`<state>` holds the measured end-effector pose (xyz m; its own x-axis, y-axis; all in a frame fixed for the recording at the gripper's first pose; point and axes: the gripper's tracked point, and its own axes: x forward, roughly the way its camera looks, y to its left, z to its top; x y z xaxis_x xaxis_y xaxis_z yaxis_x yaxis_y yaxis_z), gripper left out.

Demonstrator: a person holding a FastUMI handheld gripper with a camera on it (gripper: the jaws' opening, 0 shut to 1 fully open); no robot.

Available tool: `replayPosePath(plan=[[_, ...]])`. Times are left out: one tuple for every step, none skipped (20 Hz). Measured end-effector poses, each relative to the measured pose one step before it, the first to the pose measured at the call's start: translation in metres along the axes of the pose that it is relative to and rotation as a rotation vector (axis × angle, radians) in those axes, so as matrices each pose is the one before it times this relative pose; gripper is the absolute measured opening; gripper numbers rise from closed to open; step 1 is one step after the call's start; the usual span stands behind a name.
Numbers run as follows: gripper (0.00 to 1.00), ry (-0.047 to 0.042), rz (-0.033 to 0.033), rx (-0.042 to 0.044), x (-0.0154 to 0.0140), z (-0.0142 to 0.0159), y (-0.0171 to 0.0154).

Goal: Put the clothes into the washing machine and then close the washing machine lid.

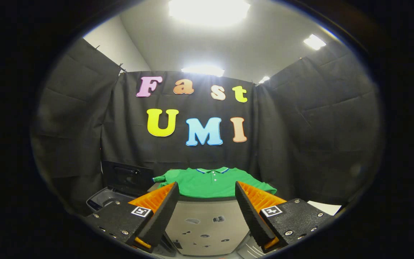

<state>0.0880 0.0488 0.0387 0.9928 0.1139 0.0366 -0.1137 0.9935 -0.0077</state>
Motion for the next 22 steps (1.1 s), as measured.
replayPosePath(plan=[[0.95,-0.00777,0.00092,0.00025,0.00860,0.00277,0.00031],[0.95,-0.00609,0.00231,0.00077,0.01144,0.00155,0.00064],[0.95,-0.00043,0.00157,0.00010,0.00836,0.00018,0.00062],[0.95,0.00226,0.00403,0.00176,0.00732,-0.00048,0.00114],[0.95,0.00146,0.00323,0.00246,0.00703,0.00026,0.00105],[0.95,0.00209,0.00254,0.00231,0.00949,-0.00087,-0.00050],[0.95,0.00333,0.00044,0.00096,0.00890,-0.00059,-0.00018],[0.95,0.00668,0.00366,0.00052,0.01275,-0.00122,-0.00108],[0.95,0.00556,0.00658,0.00129,0.01238,-0.00133,0.00069],[0.95,0.00544,0.00536,0.00053,0.00919,-0.00144,-0.00003],[0.95,0.00811,0.00523,0.00023,0.00735,-0.00186,0.00022],[0.95,0.00849,0.00930,0.00027,0.00742,-0.00292,0.00101],[0.95,0.00635,0.00724,-0.00001,0.00722,-0.00123,0.00054],[0.95,0.01752,0.01440,0.00223,0.00728,-0.00319,0.00077],[0.95,0.02298,0.01684,0.00756,0.00821,-0.00450,0.00223],[0.95,0.01999,0.01148,0.01051,0.00797,-0.00256,0.00052],[0.96,0.01170,0.00812,0.01311,0.00682,0.00006,-0.00049],[0.95,0.00367,0.00390,0.01488,0.00771,0.00138,-0.00110],[0.95,0.00730,0.00568,0.01314,0.00841,0.00079,-0.00100],[0.95,0.01493,0.00574,0.01259,0.00974,-0.00215,-0.00050],[0.95,0.01814,0.00415,0.01337,0.00898,-0.00225,-0.00163],[0.95,0.01930,0.00645,0.01243,0.00982,-0.00269,-0.00200]])
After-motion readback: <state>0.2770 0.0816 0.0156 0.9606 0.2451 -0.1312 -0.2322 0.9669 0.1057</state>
